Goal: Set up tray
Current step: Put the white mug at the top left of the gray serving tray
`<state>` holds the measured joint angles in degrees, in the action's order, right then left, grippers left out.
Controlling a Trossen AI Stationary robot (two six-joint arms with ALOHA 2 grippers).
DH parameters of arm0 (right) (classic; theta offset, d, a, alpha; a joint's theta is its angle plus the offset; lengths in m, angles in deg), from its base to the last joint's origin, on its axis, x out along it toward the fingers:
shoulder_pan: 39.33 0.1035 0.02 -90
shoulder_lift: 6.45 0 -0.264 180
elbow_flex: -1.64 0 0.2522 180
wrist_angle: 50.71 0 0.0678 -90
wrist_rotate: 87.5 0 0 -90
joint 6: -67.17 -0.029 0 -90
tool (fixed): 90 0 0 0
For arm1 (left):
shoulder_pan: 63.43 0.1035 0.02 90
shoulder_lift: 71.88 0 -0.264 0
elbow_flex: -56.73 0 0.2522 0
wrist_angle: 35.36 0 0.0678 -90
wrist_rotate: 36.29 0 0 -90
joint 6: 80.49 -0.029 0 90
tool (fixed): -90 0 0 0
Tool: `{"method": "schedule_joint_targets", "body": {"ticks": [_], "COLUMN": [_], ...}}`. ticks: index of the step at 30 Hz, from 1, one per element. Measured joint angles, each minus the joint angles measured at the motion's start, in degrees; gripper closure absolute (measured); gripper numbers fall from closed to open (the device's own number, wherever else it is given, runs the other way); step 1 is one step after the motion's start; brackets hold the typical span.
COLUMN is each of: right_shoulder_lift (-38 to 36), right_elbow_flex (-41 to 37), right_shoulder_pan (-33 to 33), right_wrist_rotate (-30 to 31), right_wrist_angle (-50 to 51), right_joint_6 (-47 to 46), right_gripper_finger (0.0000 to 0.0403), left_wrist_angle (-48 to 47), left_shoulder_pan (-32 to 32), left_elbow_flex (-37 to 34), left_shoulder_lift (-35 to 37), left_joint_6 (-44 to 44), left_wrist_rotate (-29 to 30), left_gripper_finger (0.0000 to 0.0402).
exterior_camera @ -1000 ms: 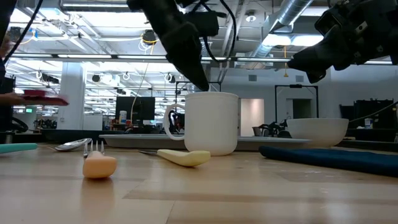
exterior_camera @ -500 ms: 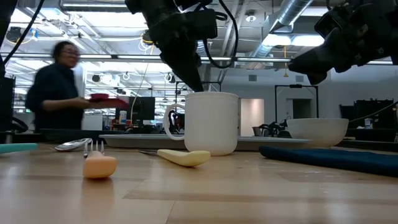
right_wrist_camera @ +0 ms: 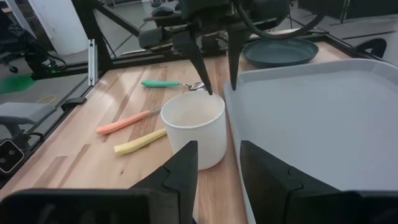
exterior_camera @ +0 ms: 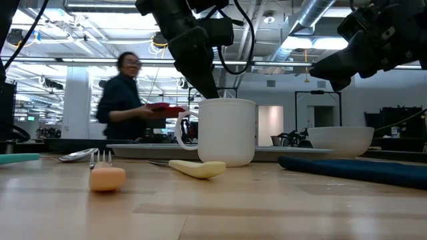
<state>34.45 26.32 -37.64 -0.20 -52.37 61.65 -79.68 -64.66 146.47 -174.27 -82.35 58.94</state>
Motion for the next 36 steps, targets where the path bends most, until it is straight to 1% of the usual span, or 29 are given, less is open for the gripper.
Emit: {"method": "schedule_joint_targets", "body": {"ticks": [12,19,25,36], "right_shoulder_lift": [0.00,0.00,0.11,0.35], "right_elbow_flex": [0.00,0.00,0.04,0.00], "right_shoulder_pan": [-0.02,-0.02,-0.02,-1.56], "right_wrist_rotate": [0.00,0.00,0.17,0.26], "right_wrist_angle": [0.00,-0.02,0.06,0.42], "right_joint_6": [0.00,0.00,0.00,-0.02], "right_gripper_finger": [0.0290,0.0290,0.0290,0.0290], "left_wrist_angle": [-0.54,-0.33,0.12,-0.44], "left_shoulder_pan": [0.00,0.00,0.24,0.61], "left_elbow_flex": [0.00,0.05,0.04,0.96], "left_shoulder_lift": [-0.01,-3.15,-5.49,-5.55], "left_joint_6": [-0.10,-0.40,-0.58,-0.71], "left_wrist_rotate": [-0.04,-2.24,-0.82,-0.71], "left_gripper_finger": [0.0269,0.0269,0.0269,0.0269]}}
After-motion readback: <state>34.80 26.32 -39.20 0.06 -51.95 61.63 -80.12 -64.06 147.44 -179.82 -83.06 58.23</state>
